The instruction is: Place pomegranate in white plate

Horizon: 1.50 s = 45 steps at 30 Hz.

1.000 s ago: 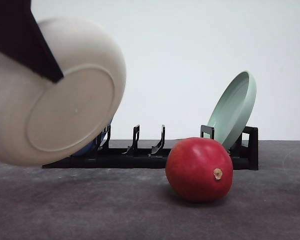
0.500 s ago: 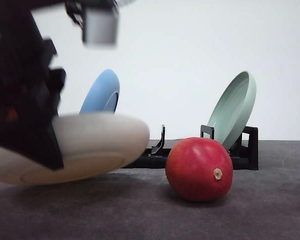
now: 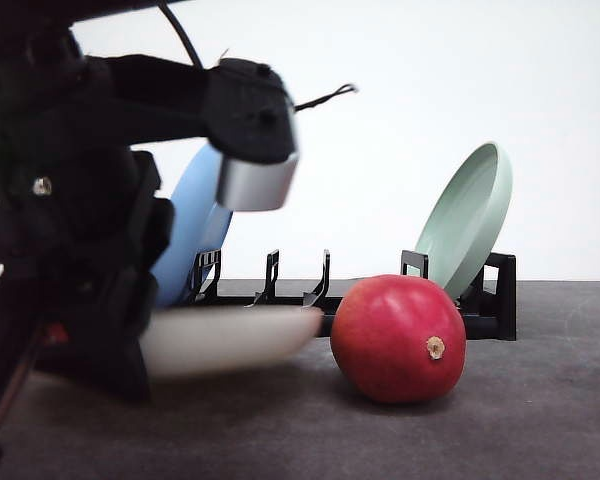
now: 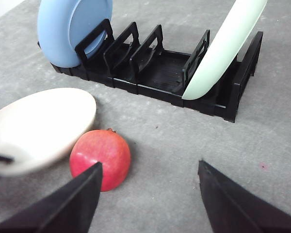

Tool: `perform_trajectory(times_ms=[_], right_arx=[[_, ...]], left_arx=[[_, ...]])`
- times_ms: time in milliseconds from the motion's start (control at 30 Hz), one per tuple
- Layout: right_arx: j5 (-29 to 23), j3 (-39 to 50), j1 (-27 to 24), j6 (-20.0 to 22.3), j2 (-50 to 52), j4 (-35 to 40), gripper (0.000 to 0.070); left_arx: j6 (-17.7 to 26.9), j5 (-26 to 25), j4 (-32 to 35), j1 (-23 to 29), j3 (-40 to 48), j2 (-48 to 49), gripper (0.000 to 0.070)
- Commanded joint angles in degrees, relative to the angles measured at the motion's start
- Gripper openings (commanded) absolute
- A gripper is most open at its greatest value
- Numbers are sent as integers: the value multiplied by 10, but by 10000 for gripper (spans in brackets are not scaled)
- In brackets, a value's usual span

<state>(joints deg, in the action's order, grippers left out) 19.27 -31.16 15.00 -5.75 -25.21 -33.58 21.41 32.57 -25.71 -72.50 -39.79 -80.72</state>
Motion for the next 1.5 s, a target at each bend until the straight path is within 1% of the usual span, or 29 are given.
perform_trajectory(times_ms=[0,100,167,233,367,500,633,667,733,900,1000,1067,1167,1267,1367,1467], right_arx=[[-2,-8,2,7,-1,5,395],[-2,-8,2,7,-1,5,395],[-2,-8,2,7,-1,5,395],[-2,-8,2,7,-1,5,395],[-2,-8,2,7,-1,5,395],[-2,-8,2,7,-1,5,395],[-2,-8,2,6,-1,5,395],[-1,-8,2,6,-1,5,395],[1,-8,2,6,-2,5,395],[5,-8,2,2,-2,5,395],[12,-8,2,-9,-4,5,395],[32,-8,3,-25,-10,6,395],[64,-8,9,-61,-28,9,395],[73,-9,27,-78,-54,12,395],[73,-18,58,-90,-95,13,395],[42,-37,100,-109,-147,14,395]], left_arx=[[0,-2,5,-11,-8,-10,238],[-13,-2,-7,-19,-11,-10,316],[-34,-13,-39,-22,-22,-9,360],[-65,-40,-82,-20,-39,-2,403],[-128,-116,-143,-6,-73,33,406],[-194,-206,-164,27,-92,89,406],[-254,-284,-172,88,-93,157,406],[-269,-299,-173,108,-93,175,406],[-289,-314,-175,150,-93,209,406],[-297,-317,-181,261,-93,284,406],[-299,-331,-181,334,-93,324,405],[-299,-338,-181,382,-93,348,405],[-296,-339,-181,444,-93,374,403],[-294,-339,-181,493,-93,390,400],[-294,-339,-181,521,-93,396,398],[-294,-339,-181,532,-93,395,394]])
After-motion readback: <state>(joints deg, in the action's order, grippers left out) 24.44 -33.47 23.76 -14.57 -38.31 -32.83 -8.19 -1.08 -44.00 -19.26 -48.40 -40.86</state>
